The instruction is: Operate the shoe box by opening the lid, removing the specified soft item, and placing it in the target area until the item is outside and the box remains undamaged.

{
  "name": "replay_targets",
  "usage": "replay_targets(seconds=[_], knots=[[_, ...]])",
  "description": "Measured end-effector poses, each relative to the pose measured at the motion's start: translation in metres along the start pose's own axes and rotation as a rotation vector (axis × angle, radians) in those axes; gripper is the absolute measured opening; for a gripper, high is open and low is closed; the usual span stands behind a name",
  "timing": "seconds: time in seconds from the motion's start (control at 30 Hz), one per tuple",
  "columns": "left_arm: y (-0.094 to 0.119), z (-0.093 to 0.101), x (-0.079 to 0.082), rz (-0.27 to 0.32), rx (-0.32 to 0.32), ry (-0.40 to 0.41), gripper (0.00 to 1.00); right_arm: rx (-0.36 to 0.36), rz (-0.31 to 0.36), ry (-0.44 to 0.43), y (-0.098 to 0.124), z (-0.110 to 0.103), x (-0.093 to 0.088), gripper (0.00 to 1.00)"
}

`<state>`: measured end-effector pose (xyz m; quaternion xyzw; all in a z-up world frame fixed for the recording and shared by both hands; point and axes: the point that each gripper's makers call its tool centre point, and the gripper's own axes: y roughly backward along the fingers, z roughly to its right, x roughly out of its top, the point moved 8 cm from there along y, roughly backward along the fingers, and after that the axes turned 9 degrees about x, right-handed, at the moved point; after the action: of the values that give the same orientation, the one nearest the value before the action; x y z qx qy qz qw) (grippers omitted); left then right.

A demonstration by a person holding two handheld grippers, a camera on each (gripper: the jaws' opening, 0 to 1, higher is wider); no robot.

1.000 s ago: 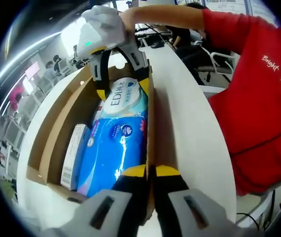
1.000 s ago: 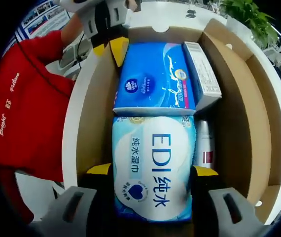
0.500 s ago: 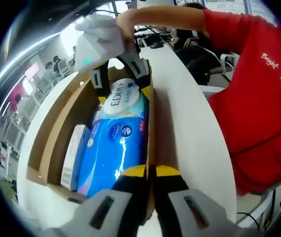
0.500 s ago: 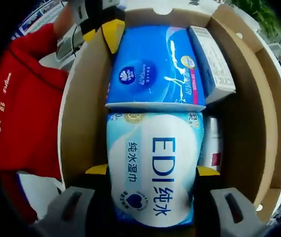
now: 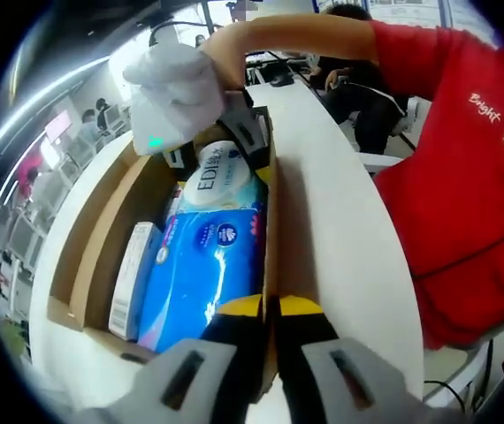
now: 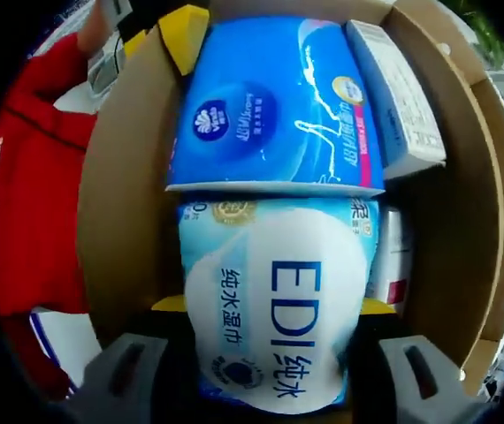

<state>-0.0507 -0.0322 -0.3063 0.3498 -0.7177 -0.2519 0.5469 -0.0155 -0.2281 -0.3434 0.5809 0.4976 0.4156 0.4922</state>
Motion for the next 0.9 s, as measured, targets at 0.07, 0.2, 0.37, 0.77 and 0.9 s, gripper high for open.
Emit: replay_targets(seconds=[0.07,0.2,0.37,0.77,0.9], knots=[[0.000,0.000,0.000,0.000,0.001,-0.001,0.04,-0.003,-0.032,-0.012,-0.001,-0.002,0.003,0.69],[0.000,-0.001,-0.001,-0.003,0.000,0.003,0.04,-0.002,-0.071,-0.010,0.001,-0.006,0.005,0.69],[0.001,-0.001,0.000,-0.005,-0.006,0.003,0.04,-0.003,-0.067,-0.021,0.001,-0.005,0.004,0.68],[0.001,-0.001,0.000,0.005,0.005,-0.003,0.04,0.003,0.032,-0.020,0.006,-0.004,-0.001,0.63],[0.000,0.000,-0.001,0.011,0.009,-0.020,0.04,0.003,0.063,-0.056,0.010,-0.002,-0.005,0.62]])
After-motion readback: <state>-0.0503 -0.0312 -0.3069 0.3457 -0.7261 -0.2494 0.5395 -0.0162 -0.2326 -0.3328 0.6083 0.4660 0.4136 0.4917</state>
